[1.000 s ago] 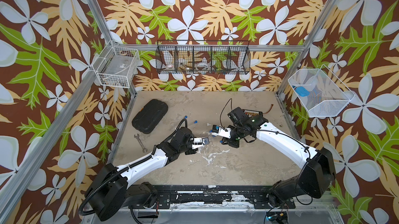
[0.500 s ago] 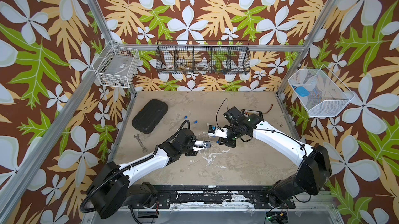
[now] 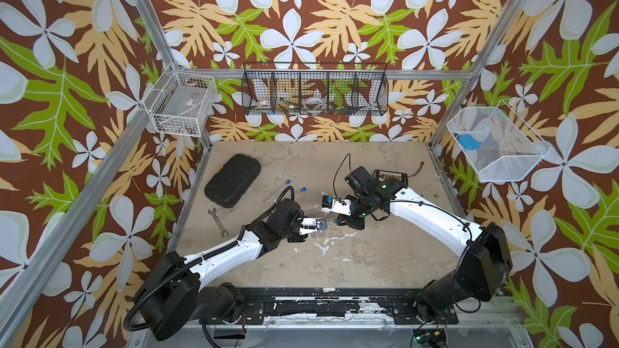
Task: Insert stoppers into test tubes
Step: Insert the stopper into the test tube.
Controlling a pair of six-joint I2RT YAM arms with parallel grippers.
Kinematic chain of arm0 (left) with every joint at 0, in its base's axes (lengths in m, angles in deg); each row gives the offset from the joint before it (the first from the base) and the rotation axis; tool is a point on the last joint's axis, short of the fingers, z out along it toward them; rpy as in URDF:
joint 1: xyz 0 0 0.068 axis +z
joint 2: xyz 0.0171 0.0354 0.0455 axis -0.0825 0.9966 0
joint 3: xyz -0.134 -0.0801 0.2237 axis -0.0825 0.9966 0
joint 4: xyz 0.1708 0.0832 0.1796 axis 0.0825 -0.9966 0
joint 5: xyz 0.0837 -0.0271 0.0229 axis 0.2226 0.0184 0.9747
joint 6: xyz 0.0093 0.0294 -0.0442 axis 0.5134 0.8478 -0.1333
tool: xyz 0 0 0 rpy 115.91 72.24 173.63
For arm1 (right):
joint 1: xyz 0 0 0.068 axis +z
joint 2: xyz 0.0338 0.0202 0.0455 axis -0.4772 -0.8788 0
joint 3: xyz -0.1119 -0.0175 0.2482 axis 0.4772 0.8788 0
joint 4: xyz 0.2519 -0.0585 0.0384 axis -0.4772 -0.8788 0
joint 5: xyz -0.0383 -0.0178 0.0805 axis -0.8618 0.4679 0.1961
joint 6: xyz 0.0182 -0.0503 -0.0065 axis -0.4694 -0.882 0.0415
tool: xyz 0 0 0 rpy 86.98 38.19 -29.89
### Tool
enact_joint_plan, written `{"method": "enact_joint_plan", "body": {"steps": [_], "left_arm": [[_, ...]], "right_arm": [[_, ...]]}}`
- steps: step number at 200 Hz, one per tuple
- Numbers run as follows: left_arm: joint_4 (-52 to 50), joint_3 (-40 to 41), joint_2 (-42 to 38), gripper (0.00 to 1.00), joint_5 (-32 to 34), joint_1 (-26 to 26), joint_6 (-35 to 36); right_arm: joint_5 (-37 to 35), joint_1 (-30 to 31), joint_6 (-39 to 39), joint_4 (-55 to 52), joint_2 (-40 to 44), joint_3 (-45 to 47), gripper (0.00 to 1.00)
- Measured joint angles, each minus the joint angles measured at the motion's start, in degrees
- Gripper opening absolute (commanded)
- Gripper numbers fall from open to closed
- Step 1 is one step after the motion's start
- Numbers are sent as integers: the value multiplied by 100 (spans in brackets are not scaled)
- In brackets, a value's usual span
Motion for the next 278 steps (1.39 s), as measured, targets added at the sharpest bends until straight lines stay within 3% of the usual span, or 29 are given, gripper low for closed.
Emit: {"method": "enact_joint_plan", "body": {"steps": [166,212,278], "left_arm": [[-146,-2,-105,0,39,-79,127],[-348,-61,-251,0,483,-334,492],[-85,321,-809,0,1139,-671,1023]], "right_arm": [[-85,186,9,-85,-232,-221,11],[-55,269,-2,-439,-446,-529,3],[608,262,452,-1023,-837,-1078,0]]}}
